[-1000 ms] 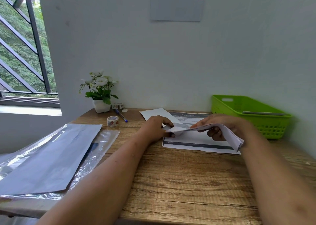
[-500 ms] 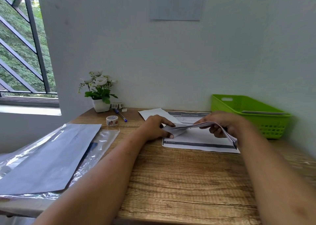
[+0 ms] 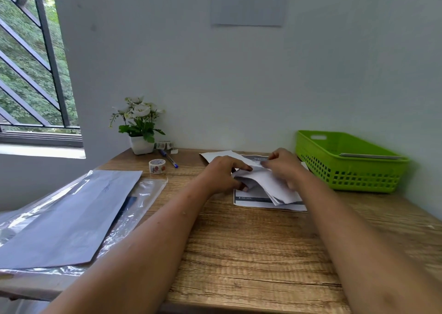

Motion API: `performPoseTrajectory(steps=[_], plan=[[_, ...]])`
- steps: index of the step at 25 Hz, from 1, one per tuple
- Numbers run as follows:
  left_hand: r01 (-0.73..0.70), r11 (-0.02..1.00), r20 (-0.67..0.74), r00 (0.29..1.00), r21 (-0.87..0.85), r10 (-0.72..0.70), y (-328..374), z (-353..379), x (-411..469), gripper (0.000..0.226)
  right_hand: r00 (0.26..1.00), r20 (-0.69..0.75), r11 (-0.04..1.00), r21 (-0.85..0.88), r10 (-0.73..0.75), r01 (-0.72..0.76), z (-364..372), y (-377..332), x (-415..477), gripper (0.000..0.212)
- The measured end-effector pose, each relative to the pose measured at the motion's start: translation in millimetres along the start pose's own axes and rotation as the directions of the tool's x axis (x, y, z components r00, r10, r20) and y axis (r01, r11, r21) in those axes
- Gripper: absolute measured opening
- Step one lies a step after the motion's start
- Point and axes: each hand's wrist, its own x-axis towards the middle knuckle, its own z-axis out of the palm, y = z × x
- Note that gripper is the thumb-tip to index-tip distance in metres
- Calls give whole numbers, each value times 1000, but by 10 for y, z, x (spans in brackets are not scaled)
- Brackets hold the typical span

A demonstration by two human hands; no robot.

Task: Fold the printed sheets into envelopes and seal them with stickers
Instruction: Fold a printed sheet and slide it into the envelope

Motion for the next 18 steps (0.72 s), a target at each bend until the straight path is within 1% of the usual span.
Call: performPoseTrajectory(steps=[1,2,3,5,7,8,9,11,15,16,18], plan=[[9,1000,-16,1000,2,-9,-19,-8,3,55,993,118,994,107,25,-38,-92,-53,-43,16],[16,1000,-27,1000,6,-16,-38,-18,6,55,967,253,977,192,40,-90,-217,-101,-101,14],[26,1000,-31,999,10,-25,-59,-25,13,56,927,373,967,215,46,-135,-353,-132,-160,12],[41,999,-29,999,13,-41,-79,-27,20,58,825,558,960,171,91,-222,-600,-108,-240,21],[53,999,-24,998,5,-53,-75,-18,22,59,721,682,945,142,121,-294,-729,-77,-296,26],[56,998,-27,998,6,-55,-74,-16,22,60,686,719,943,144,109,-300,-748,-76,-311,26],[57,998,-32,998,9,-57,-77,-15,26,60,666,741,948,149,81,-281,-759,-86,-327,26],[58,998,-45,997,10,-57,-88,-16,25,60,667,744,961,169,21,-219,-743,-107,-354,26],[46,999,-41,998,-4,-46,-64,-31,18,59,745,665,948,266,-50,-173,-622,-103,-293,18],[37,999,-39,999,-5,-37,-48,-34,16,59,774,630,954,265,-62,-139,-571,-99,-265,15],[23,1000,-45,999,-7,-24,-14,-41,11,59,839,540,986,163,-65,-29,-444,-82,-222,10]])
